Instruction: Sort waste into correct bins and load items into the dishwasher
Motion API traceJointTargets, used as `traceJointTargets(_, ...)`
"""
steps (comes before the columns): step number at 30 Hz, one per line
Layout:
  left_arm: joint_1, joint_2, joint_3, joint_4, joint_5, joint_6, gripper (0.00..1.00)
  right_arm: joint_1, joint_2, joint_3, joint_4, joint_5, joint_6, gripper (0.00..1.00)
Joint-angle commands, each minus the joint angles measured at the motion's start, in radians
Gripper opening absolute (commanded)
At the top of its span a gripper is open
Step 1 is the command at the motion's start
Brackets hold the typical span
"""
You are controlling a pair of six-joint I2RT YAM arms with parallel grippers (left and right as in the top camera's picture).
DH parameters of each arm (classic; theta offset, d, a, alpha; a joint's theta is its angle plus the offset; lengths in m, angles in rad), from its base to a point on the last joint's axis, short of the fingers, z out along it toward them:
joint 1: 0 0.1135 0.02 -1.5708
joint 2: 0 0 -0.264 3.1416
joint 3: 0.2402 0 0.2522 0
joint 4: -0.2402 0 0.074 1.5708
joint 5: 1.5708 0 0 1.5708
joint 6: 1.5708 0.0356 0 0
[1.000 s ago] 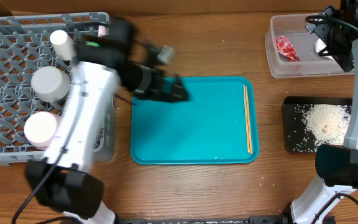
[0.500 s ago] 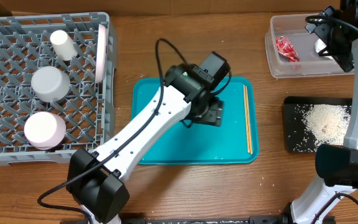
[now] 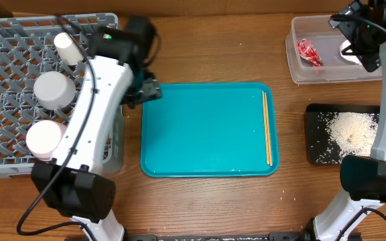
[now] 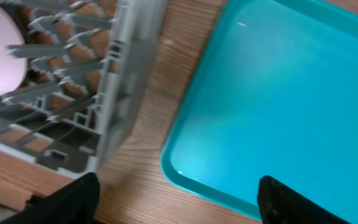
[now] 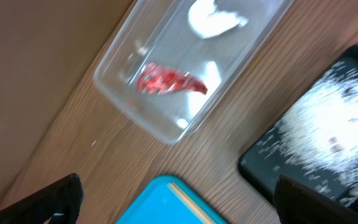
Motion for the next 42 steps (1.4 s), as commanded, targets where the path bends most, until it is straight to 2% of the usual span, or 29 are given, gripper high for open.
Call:
traceJointTargets(1,0.075,-0.001,0.018,0.000,0.090,0.080,0.79,0.010,-0.006,0.000,-0.015,-0.211,-0.057,1.00)
traceJointTargets(4,0.127,-0.019,0.019,0.026,0.198,0.167,0.79,0.055,-0.005,-0.072,-0.059,-0.288,-0.159,1.00)
traceJointTargets(7,0.164,-0.058,0.021,0.049,0.270,0.213,0.70,0.138,-0.005,-0.229,-0.070,-0.225,-0.211,1.00)
traceJointTargets(9,0.180,-0.089,0.021,0.064,0.273,0.216,0.69,0.192,-0.005,-0.355,-0.039,-0.166,-0.212,1.00)
traceJointTargets(16,0.201,-0.190,0.021,0.102,0.249,0.224,0.81,0.307,-0.005,-0.743,0.286,-0.145,-0.225,1.00)
traceJointTargets(23,0.201,-0.189,0.021,0.042,0.193,0.224,0.84,0.312,-0.005,-0.858,0.373,-0.135,-0.336,1.00)
traceJointTargets(25,0.201,-0.189,0.021,0.040,0.194,0.223,0.85,0.311,-0.005,-0.880,0.408,-0.137,-0.336,0.77)
traceJointTargets(30,0.201,-0.188,0.021,0.039,0.194,0.223,0.86,0.323,-0.005,-0.960,0.493,-0.223,-0.414,0.59)
traceJointTargets(33,0.201,-0.188,0.021,0.035,0.194,0.223,0.86,0.328,-0.005,-1.007,0.530,-0.220,-0.414,0.58)
traceJointTargets(36,0.201,-0.188,0.021,0.034,0.194,0.223,0.87,0.328,-0.005,-1.038,0.565,-0.221,-0.414,0.50)
traceJointTargets(42,0.201,-0.188,0.021,0.034,0.194,0.223,0.87,0.329,-0.005,-1.073,0.597,-0.221,-0.422,0.47)
